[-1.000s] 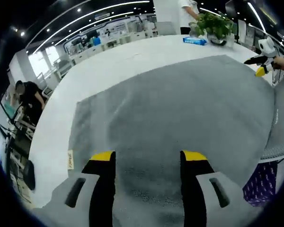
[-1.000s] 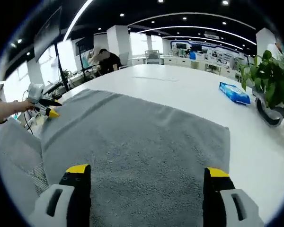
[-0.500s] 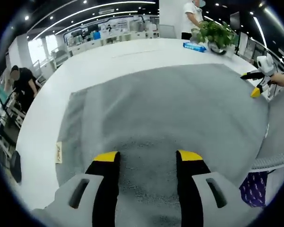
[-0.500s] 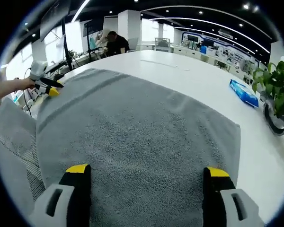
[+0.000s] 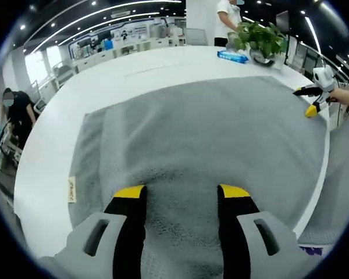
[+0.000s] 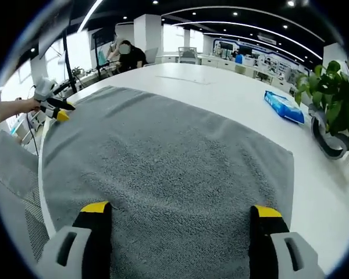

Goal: Open the folded towel by lifting each exposed corner and separating the folded layers until the towel lies flat within the target outline without major curled edges

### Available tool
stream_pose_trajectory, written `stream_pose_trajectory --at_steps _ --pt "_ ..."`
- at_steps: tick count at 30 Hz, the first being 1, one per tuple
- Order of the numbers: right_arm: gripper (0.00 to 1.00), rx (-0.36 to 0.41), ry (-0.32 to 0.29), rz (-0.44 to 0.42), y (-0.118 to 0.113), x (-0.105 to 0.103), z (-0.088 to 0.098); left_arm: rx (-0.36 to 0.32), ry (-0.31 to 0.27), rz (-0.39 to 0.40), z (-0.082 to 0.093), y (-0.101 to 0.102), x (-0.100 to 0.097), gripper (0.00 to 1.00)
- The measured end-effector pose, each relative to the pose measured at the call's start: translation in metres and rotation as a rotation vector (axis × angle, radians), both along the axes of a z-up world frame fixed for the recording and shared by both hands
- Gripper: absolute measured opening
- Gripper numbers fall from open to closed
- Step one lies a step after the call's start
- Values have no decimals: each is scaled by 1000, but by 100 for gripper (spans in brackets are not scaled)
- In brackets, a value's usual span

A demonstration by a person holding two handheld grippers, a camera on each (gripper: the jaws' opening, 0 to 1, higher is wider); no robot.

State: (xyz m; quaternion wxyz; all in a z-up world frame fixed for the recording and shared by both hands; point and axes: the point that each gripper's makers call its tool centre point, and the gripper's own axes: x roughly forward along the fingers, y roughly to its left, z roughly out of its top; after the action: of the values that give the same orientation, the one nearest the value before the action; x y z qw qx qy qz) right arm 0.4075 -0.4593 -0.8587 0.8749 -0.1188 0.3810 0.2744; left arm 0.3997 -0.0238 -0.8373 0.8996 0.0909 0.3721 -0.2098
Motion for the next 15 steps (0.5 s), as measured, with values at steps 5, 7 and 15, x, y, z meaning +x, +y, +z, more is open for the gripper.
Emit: stream_pose_trajectory --at_steps 5,7,15 --pt "100 4 -5 -17 -11 14 0 1 6 -7 -1 -7 15 50" --pt "100 8 -11 -22 -15 20 0 3 16 6 -2 -10 22 50" --pt "100 16 -33 -63 -30 47 -1 2 21 32 -4 -25 48 50"
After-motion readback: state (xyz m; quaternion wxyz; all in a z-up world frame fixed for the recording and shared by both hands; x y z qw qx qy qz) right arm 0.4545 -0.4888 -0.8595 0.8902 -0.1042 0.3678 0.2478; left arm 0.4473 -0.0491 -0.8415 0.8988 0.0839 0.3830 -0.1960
